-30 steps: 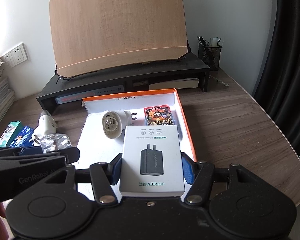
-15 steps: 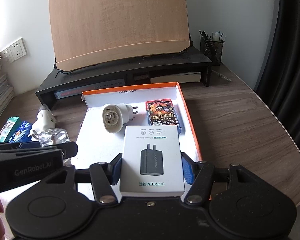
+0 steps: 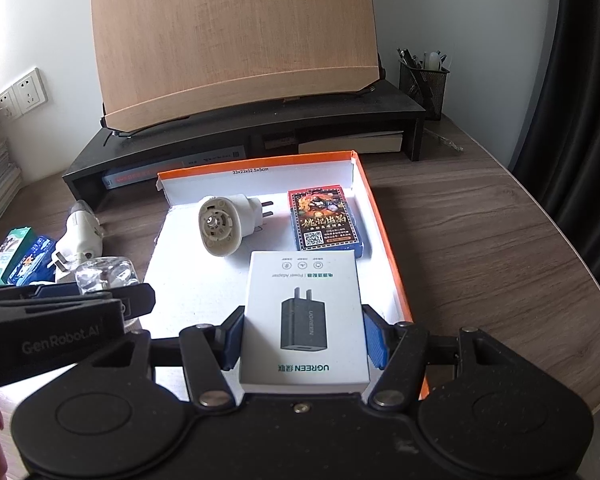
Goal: Organize rigid objects
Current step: 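Open the right tool to drop the UGREEN charger box into the white box, then open the left tool to drop the glass bottle into the white box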
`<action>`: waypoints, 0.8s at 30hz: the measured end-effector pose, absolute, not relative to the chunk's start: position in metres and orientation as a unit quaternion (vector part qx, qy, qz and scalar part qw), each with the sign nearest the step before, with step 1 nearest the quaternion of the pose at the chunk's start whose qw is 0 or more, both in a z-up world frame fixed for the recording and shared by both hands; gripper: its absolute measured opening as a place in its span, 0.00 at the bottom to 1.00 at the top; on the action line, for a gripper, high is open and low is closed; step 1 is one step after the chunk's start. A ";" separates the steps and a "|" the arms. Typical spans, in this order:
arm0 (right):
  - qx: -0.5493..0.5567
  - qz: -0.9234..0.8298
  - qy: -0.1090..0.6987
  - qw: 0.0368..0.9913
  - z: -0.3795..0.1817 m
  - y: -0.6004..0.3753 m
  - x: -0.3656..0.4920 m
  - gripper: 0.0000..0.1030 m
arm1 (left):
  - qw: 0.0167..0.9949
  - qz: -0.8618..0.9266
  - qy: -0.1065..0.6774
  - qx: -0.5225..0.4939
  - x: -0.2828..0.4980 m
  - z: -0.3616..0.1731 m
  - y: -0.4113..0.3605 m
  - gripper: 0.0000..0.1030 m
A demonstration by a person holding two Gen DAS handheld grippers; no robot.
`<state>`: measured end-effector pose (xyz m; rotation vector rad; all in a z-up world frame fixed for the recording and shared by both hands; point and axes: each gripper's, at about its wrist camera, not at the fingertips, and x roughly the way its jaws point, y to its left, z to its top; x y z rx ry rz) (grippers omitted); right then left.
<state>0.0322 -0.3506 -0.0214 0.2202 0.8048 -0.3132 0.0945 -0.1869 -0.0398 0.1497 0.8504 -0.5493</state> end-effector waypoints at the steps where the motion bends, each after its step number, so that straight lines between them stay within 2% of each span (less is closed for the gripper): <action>1: 0.107 -0.151 0.390 0.902 -0.022 -0.350 0.033 0.69 | 0.872 -0.263 0.407 0.071 0.095 -0.040 -0.187 0.49; 13: 0.100 -0.150 0.403 0.897 -0.030 -0.349 0.038 0.72 | 0.871 -0.262 0.411 0.070 0.098 -0.041 -0.188 0.49; 16: 0.096 -0.157 0.396 0.900 -0.027 -0.350 0.036 0.75 | 0.870 -0.264 0.411 0.067 0.100 -0.042 -0.189 0.49; 24: 0.099 -0.195 0.360 0.907 -0.017 -0.364 0.018 0.75 | 0.864 -0.270 0.421 0.060 0.102 -0.047 -0.194 0.49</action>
